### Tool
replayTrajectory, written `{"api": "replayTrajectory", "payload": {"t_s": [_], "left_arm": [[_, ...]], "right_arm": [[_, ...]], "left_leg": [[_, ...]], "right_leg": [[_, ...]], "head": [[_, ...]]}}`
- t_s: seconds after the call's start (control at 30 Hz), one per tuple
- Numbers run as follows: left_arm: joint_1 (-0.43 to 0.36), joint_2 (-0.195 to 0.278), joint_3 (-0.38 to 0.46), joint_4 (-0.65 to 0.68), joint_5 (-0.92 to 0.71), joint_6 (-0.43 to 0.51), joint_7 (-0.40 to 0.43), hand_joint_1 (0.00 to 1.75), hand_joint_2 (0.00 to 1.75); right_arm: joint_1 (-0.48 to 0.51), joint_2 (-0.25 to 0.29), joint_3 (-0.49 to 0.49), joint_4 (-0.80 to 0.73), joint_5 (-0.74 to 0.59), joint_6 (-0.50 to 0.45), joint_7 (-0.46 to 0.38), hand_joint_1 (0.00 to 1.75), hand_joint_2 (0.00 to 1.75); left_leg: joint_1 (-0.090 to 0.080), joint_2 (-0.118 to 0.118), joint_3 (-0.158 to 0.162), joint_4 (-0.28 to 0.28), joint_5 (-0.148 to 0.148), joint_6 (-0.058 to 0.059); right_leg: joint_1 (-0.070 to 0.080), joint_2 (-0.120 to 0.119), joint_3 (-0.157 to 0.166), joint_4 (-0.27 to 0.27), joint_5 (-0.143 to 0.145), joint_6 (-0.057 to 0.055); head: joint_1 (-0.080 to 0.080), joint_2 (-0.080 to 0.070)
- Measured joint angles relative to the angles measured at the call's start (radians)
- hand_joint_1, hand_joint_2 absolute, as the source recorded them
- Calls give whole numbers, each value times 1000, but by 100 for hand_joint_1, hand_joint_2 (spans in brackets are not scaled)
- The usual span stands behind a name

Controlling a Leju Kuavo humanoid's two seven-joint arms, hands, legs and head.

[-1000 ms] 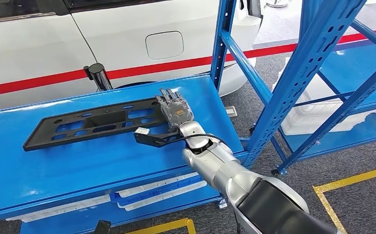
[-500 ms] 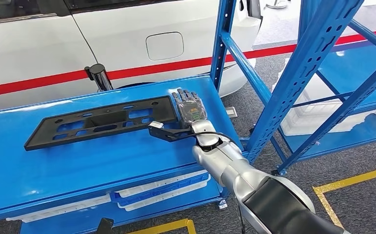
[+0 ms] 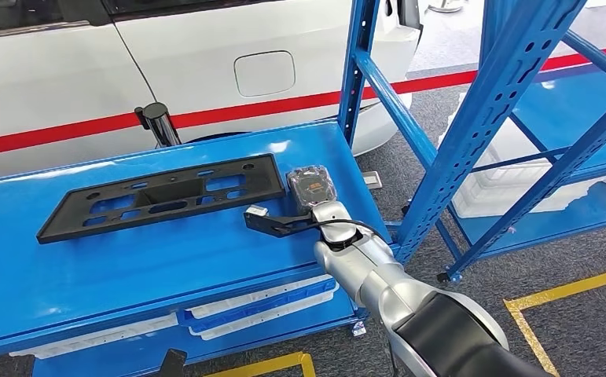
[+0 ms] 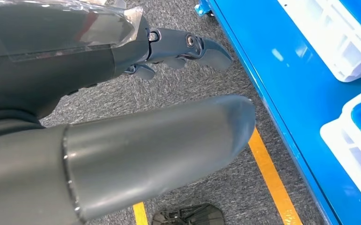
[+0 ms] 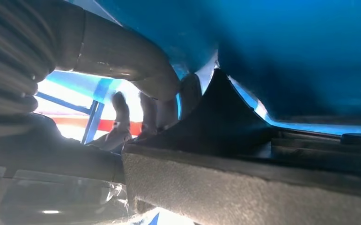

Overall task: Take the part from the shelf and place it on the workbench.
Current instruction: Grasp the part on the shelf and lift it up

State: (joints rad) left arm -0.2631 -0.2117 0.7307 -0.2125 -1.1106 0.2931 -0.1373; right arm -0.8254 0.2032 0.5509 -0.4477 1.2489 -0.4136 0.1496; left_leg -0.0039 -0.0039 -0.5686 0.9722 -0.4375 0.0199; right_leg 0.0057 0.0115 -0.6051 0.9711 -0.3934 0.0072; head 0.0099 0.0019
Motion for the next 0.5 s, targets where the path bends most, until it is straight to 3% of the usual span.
{"api": "replayTrajectory", "payload": {"t_s": [0.5], "left_arm": [[-6,-5,-9,0,-19,-3,4,0,0]], "right_arm": [[2,2,-65,-52,52,-3,-4,0,175]], "left_leg": [[0,0,0,0,0,0]], "right_leg": [[0,0,0,0,0,0]], "head": [[0,0]]}}
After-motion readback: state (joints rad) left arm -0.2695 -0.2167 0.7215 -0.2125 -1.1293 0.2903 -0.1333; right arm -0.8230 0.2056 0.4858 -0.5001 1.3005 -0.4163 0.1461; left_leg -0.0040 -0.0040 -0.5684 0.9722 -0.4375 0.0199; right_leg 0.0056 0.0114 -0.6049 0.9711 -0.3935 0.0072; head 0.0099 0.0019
